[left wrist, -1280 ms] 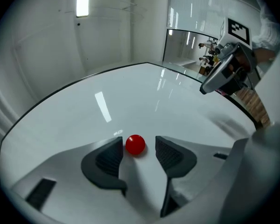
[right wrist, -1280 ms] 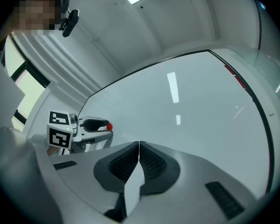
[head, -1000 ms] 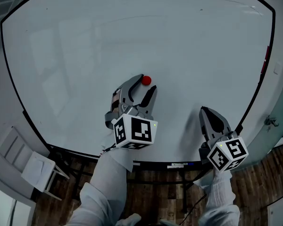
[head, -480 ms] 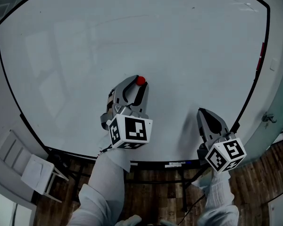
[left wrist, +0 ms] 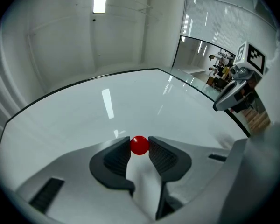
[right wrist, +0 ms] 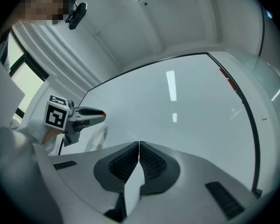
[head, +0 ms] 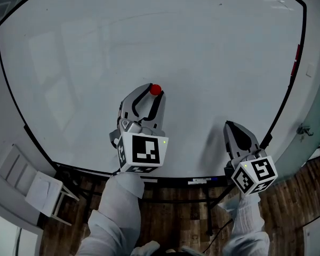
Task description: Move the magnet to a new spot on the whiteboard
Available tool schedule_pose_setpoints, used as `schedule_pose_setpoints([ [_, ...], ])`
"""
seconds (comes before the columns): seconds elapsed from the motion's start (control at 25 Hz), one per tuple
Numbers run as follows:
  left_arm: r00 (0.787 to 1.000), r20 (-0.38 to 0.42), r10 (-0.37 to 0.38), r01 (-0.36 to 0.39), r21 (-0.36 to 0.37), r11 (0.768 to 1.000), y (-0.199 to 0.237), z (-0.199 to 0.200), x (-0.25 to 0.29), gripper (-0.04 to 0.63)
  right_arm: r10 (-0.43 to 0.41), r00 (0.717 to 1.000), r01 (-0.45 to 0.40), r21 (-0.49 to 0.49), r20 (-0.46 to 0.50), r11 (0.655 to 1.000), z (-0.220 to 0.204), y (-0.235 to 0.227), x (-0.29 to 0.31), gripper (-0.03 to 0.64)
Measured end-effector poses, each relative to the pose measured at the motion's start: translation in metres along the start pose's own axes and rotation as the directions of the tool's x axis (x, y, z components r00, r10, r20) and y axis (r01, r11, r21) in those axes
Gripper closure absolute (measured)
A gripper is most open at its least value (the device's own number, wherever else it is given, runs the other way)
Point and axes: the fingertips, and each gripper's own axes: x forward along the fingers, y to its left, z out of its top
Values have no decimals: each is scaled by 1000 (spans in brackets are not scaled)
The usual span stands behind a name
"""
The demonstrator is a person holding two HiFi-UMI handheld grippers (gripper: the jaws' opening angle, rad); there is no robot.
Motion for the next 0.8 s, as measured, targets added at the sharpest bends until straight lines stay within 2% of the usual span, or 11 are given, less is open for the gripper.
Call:
schedule_pose_setpoints([
  [0.44, 994, -99, -38, 27, -117, 993, -14, -55, -59, 469, -7, 998, 10, 58, -56, 998, -28, 29, -24, 589],
  [0.8, 977, -189, -93, 49, -228, 973, -39, -103, -113, 469, -24, 993, 34, 86, -114, 996, -63, 53, -48, 589],
])
